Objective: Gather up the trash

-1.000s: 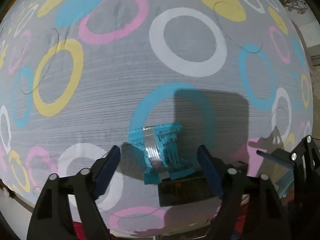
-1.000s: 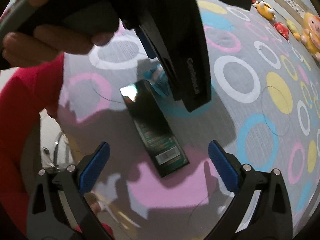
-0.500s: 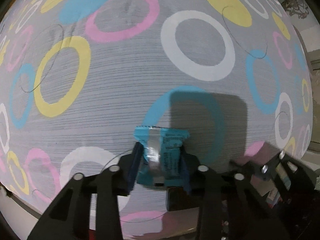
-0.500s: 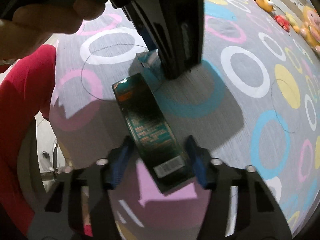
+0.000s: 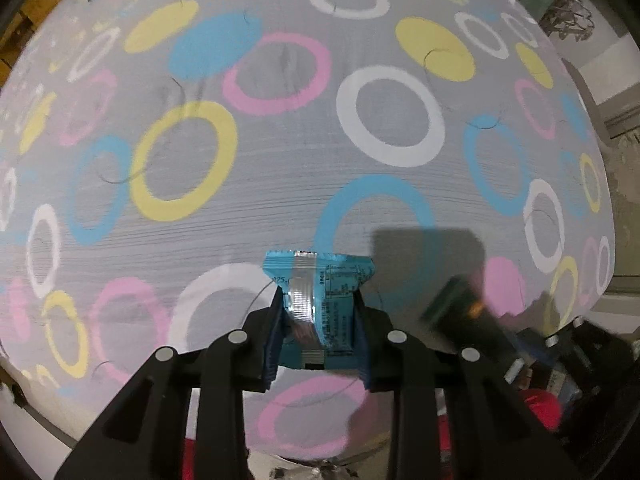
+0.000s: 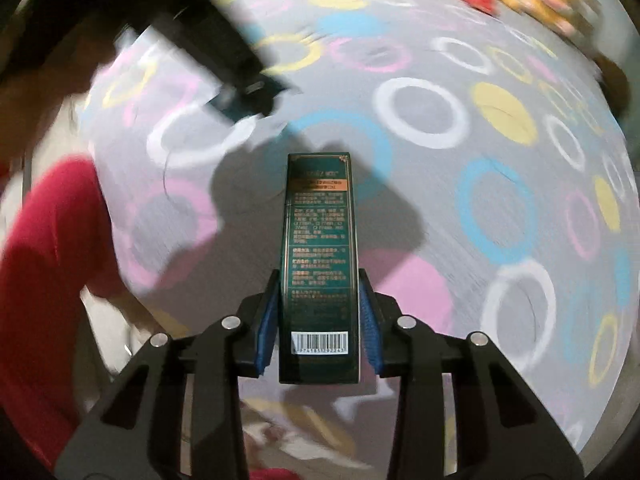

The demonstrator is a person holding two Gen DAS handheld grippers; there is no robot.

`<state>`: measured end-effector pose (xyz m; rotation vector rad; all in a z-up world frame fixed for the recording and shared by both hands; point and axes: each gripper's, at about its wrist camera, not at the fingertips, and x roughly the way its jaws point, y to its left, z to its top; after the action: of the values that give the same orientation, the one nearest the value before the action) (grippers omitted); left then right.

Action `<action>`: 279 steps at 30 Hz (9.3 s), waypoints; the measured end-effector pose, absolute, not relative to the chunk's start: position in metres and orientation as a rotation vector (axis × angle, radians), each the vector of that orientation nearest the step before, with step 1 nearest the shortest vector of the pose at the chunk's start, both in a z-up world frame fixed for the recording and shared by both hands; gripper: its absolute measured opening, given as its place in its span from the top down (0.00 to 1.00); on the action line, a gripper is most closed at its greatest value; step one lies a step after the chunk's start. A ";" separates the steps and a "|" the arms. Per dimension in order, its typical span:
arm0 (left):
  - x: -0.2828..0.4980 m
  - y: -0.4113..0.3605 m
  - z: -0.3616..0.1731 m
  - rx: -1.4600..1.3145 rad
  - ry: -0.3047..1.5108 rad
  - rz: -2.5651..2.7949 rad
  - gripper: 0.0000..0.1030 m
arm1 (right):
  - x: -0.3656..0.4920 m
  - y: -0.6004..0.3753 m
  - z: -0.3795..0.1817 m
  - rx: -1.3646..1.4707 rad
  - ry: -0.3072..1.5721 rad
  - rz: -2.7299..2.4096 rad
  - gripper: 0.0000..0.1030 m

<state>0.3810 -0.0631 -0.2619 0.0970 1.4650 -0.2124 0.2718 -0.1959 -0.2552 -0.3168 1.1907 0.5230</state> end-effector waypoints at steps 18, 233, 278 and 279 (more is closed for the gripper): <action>0.259 -0.050 -0.183 0.173 1.278 -0.255 0.71 | 0.181 -0.204 -0.126 -0.100 0.923 0.220 0.65; 0.133 -0.028 -0.412 0.145 1.629 -0.086 0.23 | 0.080 -0.187 -0.365 0.118 1.289 0.006 0.14; -0.005 -0.035 -0.102 0.107 0.907 -0.047 0.23 | -0.074 -0.193 -0.089 0.090 0.692 -0.027 0.14; -0.009 -0.035 -0.090 0.110 0.876 -0.041 0.23 | -0.080 -0.192 -0.079 0.083 0.661 -0.030 0.14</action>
<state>-0.0091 -0.0354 -0.0902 0.1097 0.8757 -0.0410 -0.0796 -0.1919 -0.0790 0.0834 0.6610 -0.0296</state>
